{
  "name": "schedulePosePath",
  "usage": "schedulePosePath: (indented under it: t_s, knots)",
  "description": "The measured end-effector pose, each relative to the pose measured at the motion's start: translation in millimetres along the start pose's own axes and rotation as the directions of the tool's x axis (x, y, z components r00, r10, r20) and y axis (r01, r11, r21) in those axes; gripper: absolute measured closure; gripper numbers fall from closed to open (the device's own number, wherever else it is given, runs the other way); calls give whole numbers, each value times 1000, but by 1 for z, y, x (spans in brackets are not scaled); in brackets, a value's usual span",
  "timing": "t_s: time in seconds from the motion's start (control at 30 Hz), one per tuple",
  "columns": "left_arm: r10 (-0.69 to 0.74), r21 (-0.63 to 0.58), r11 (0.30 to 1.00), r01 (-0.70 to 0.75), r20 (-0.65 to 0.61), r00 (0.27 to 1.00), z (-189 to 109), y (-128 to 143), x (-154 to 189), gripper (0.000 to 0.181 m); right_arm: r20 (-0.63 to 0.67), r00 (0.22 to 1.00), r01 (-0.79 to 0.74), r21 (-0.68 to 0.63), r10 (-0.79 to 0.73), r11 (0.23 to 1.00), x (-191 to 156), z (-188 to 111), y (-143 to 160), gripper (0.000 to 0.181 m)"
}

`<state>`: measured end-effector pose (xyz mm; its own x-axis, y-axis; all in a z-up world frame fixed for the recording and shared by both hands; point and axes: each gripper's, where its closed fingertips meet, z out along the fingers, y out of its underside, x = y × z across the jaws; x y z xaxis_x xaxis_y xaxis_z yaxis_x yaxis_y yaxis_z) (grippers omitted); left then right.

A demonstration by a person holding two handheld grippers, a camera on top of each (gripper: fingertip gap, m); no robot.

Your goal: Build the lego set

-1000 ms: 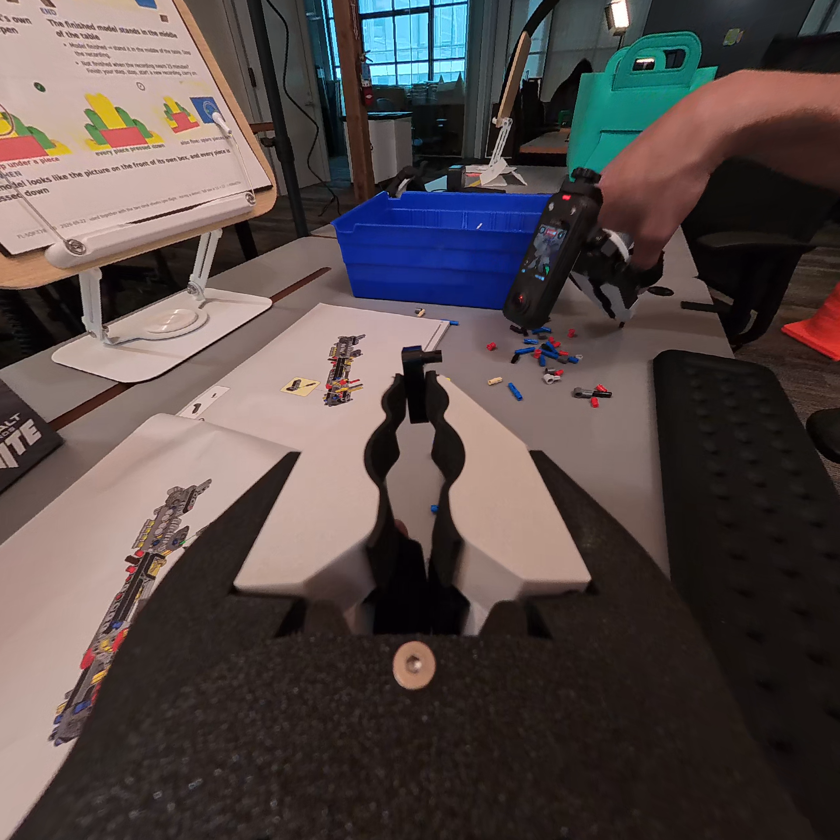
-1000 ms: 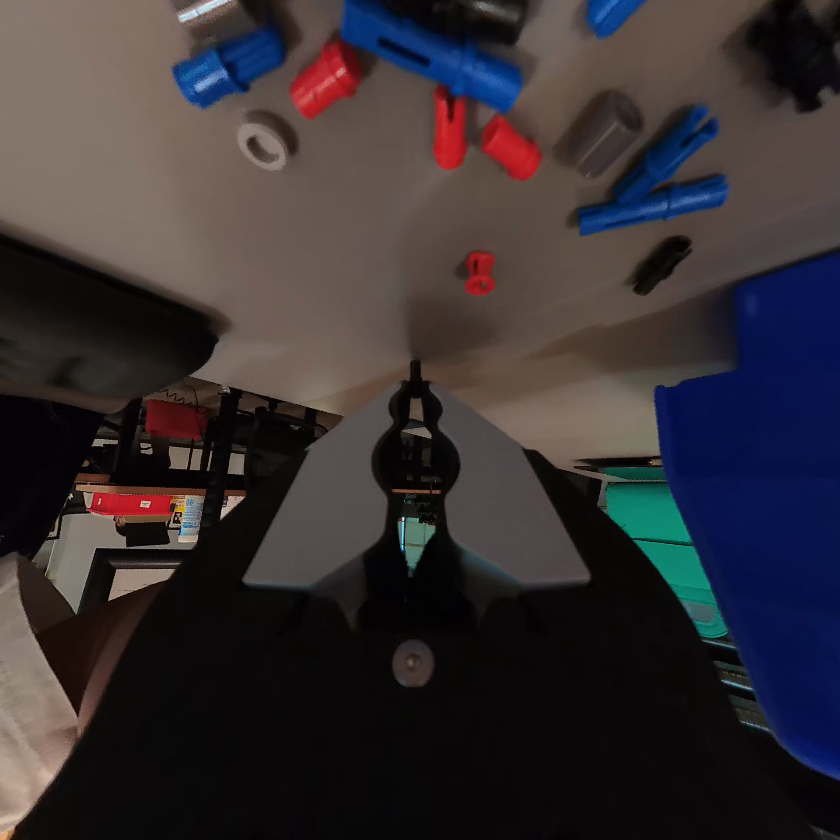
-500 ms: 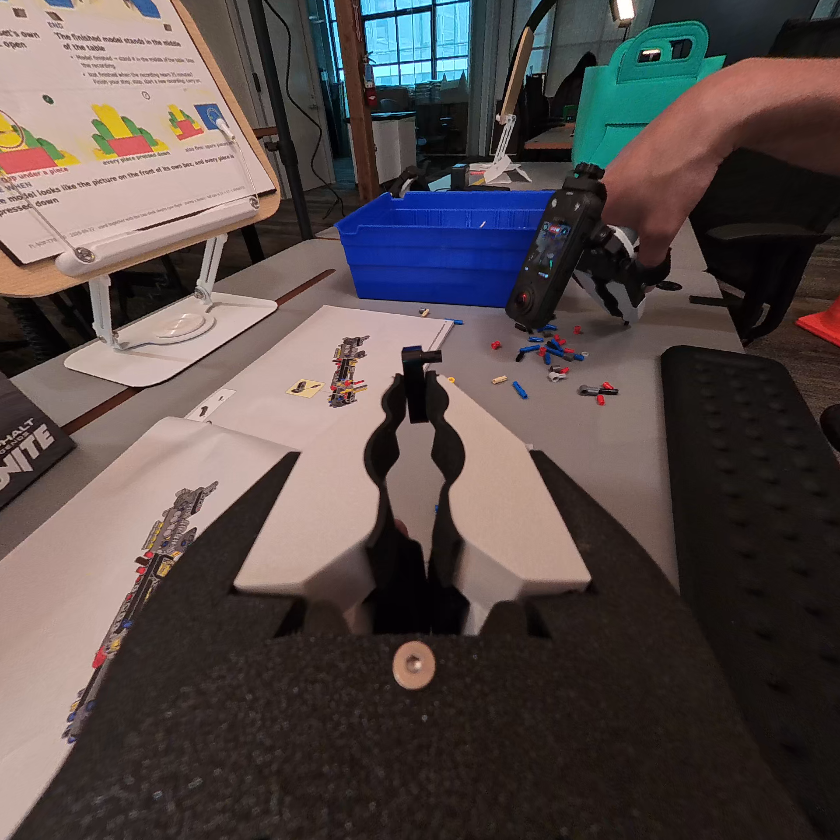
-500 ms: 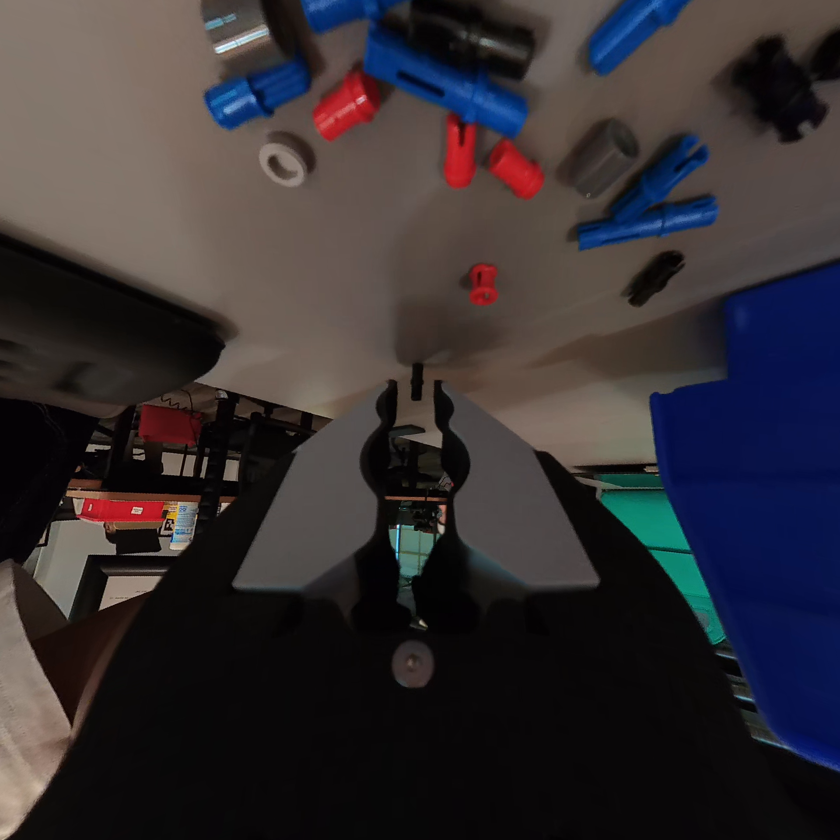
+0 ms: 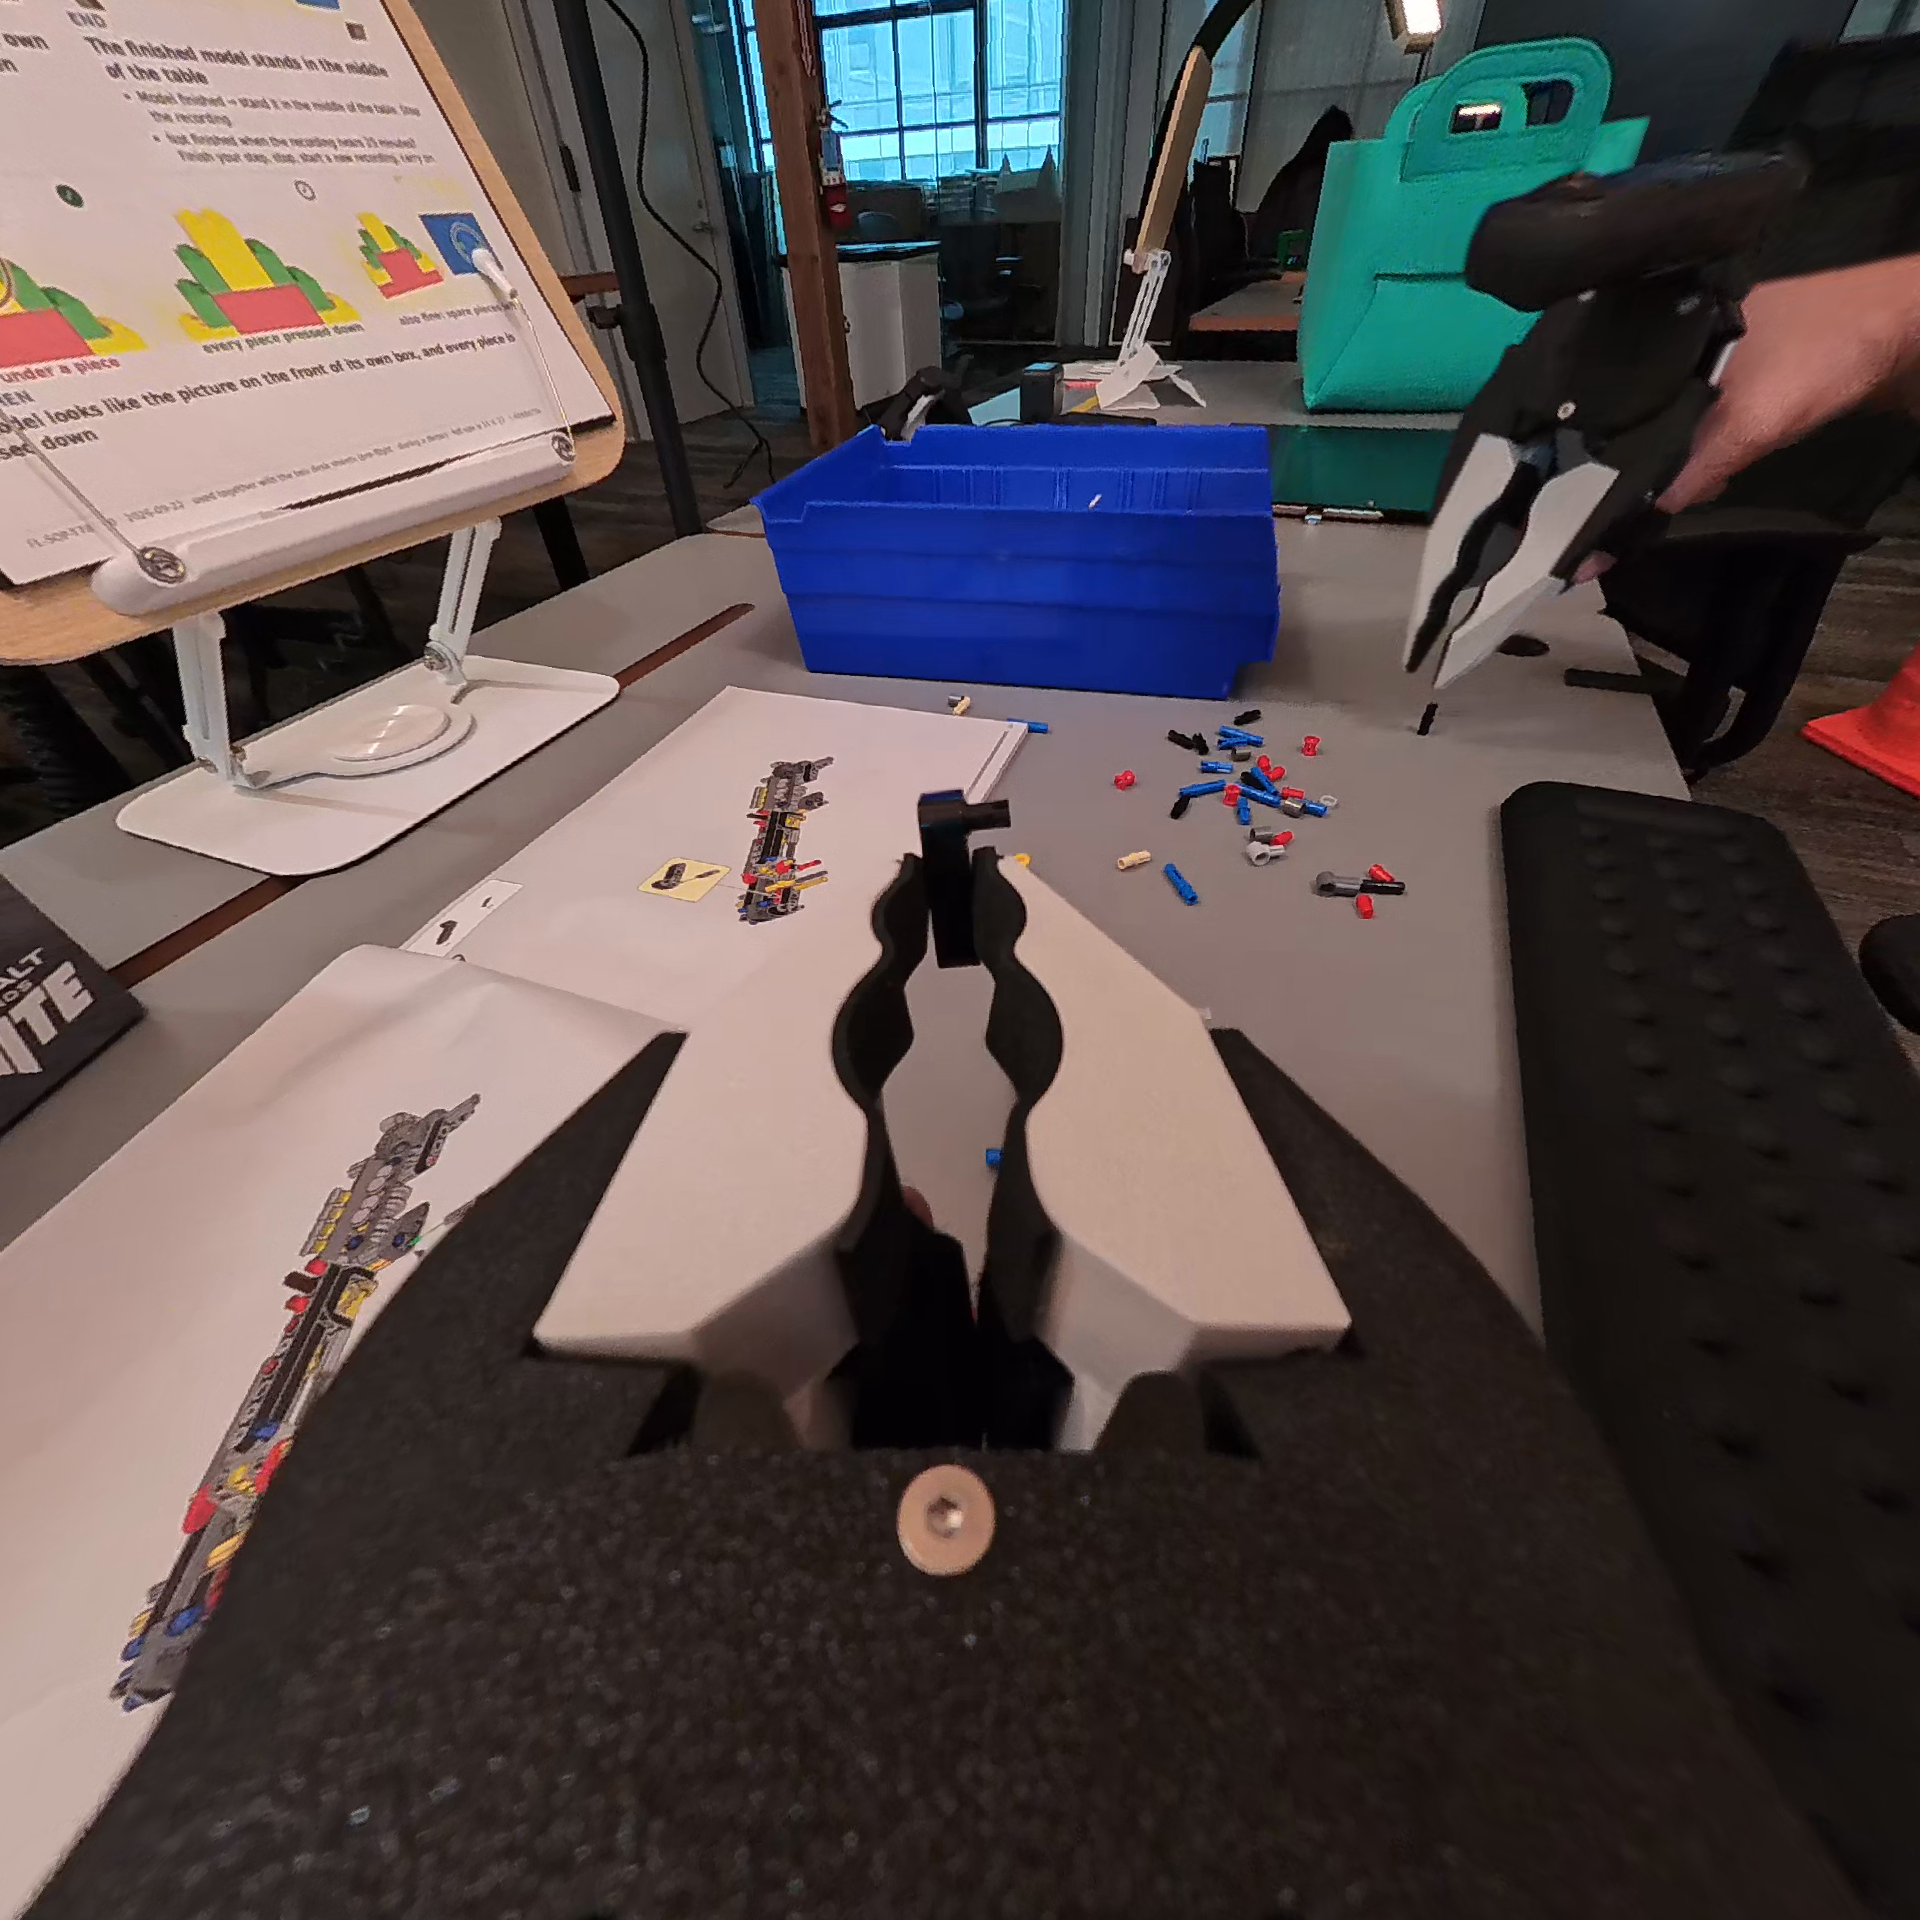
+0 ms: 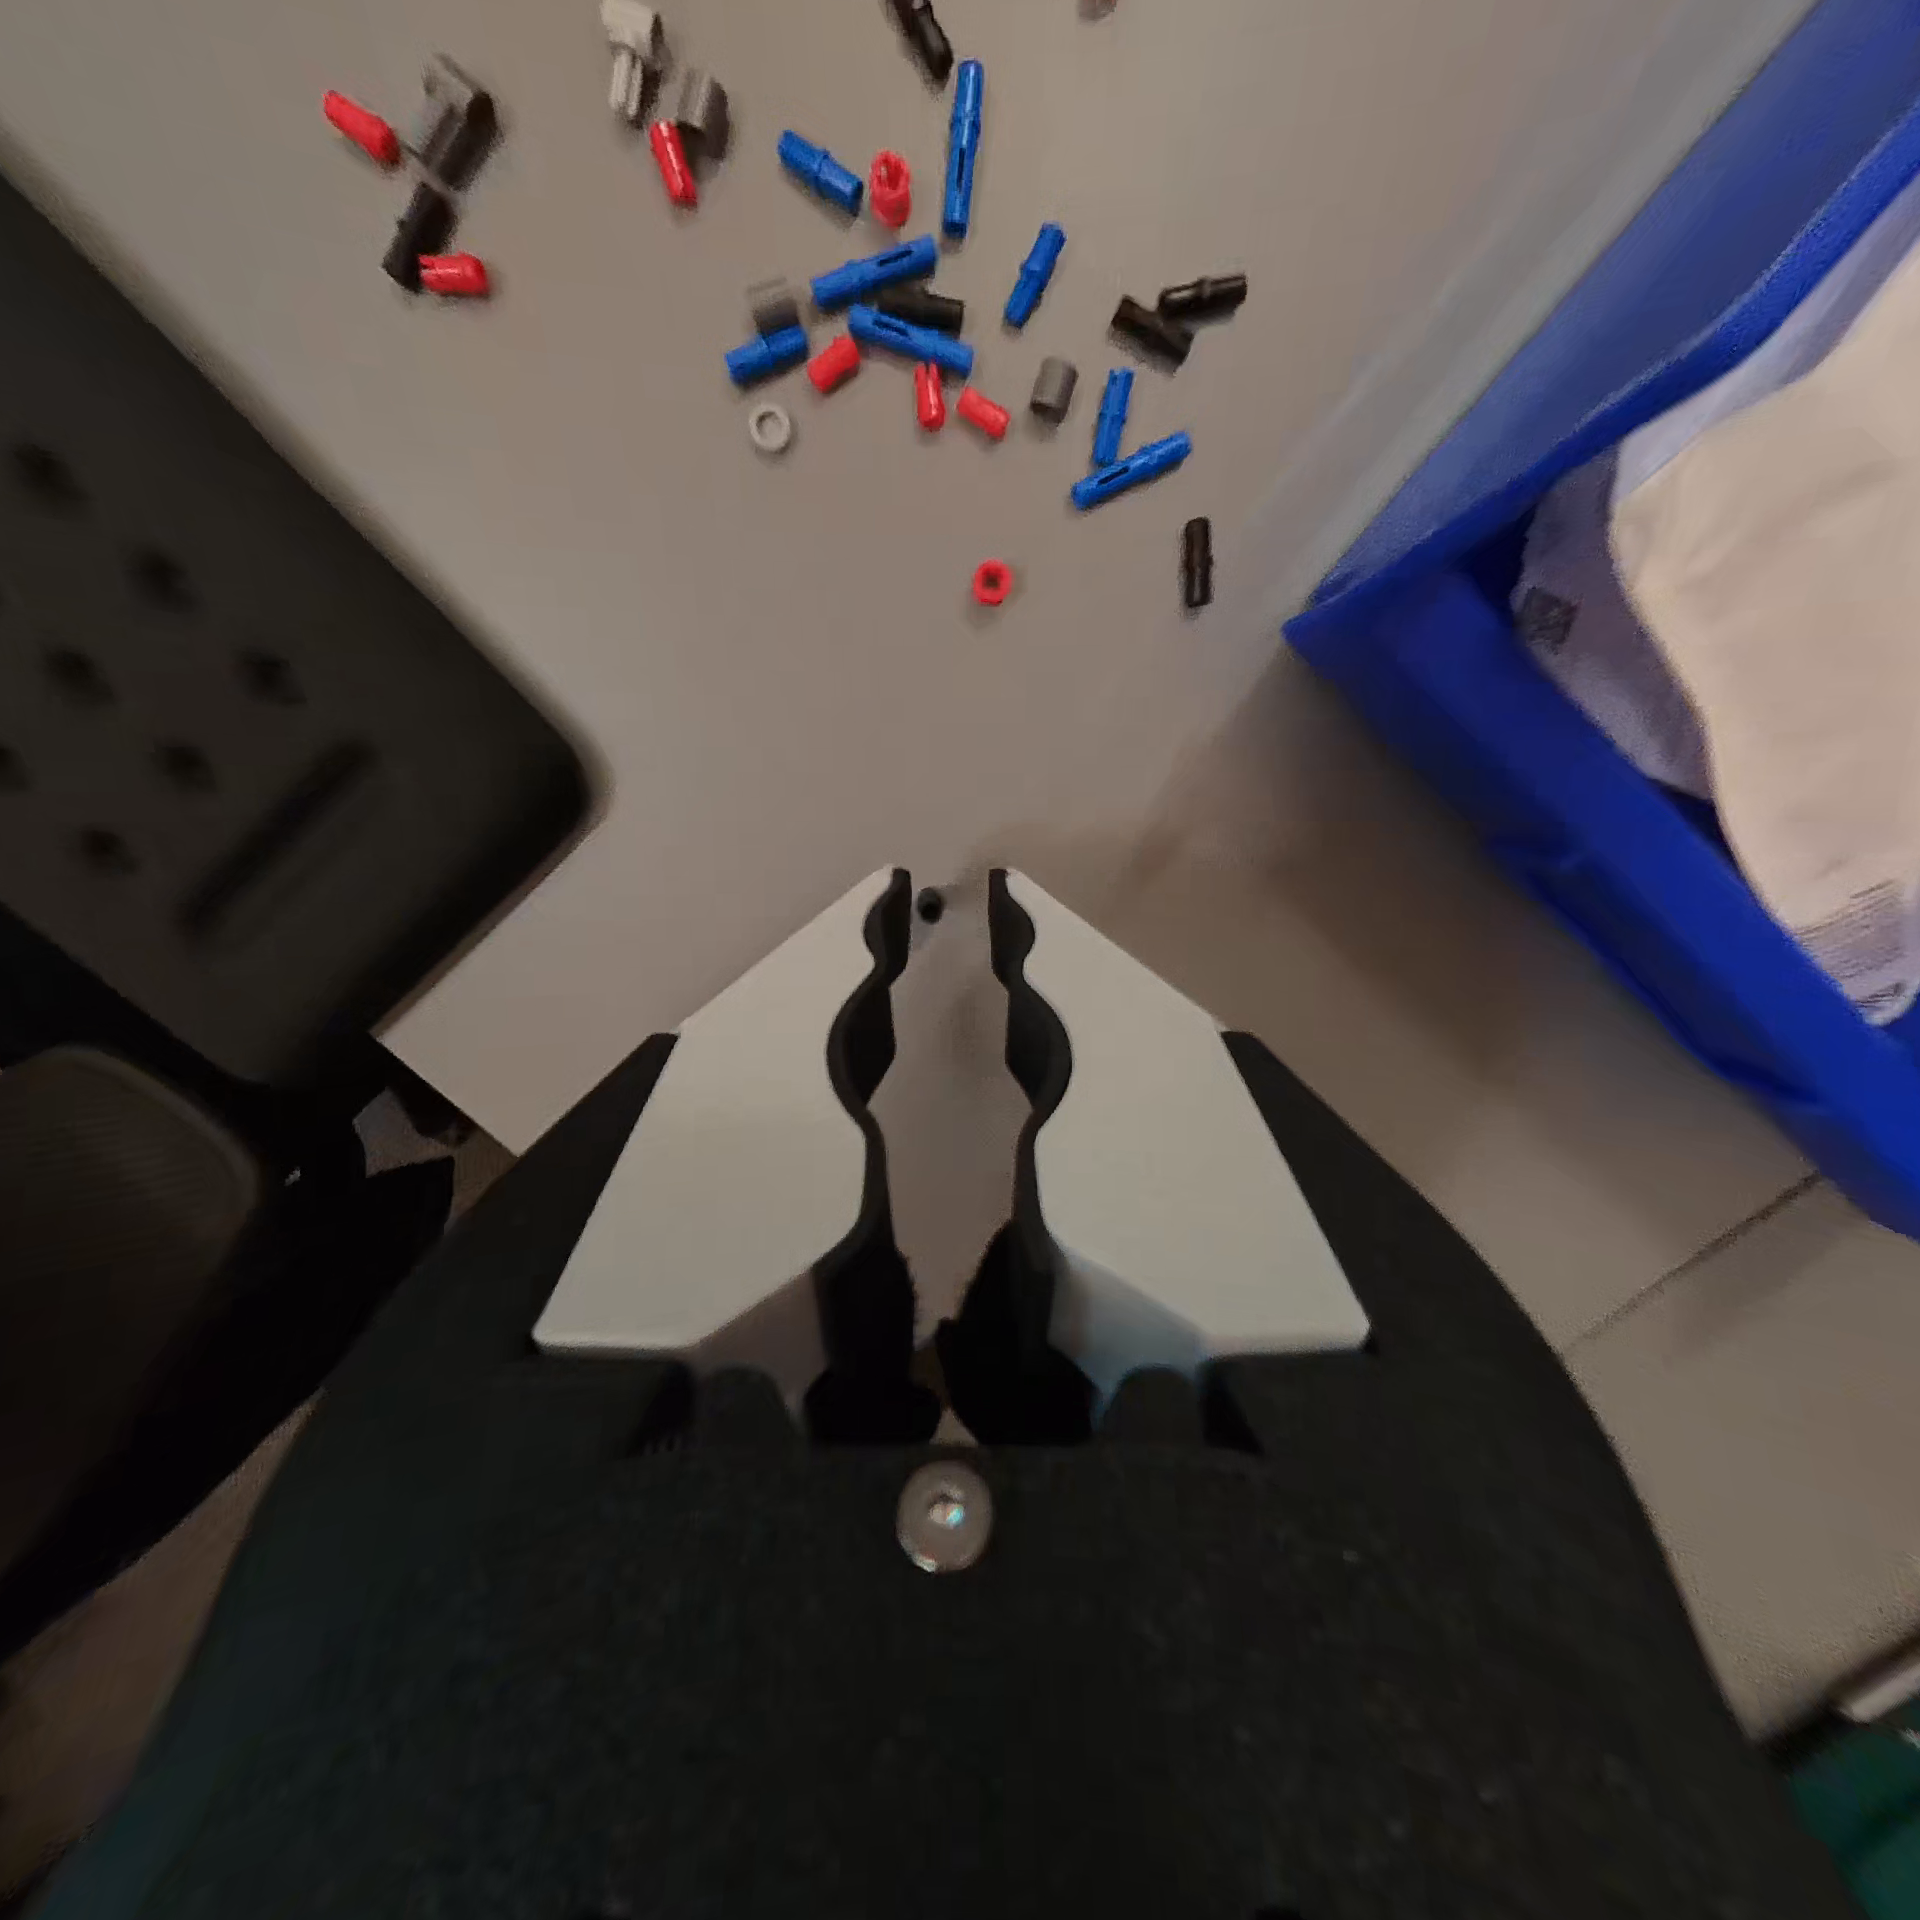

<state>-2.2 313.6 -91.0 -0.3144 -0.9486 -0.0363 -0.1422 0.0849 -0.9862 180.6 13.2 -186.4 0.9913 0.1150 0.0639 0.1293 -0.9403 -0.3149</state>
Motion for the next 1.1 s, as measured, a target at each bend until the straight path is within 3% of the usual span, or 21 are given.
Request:
schedulePosePath:
  t_s: [0.2, 1.1]
  knots:
    - [-18, -18, 1000, 18, 6, 1000, 3, 7, -4, 174, -15, 1000, 5, 53, -5, 999, -2, 8, 7, 168]
    - [-17, -33, 999, 17, 2, 1000, 5, 12, -2, 174, 12, 999, 52, -85, -51, 995, -1, 19, 19, 172]
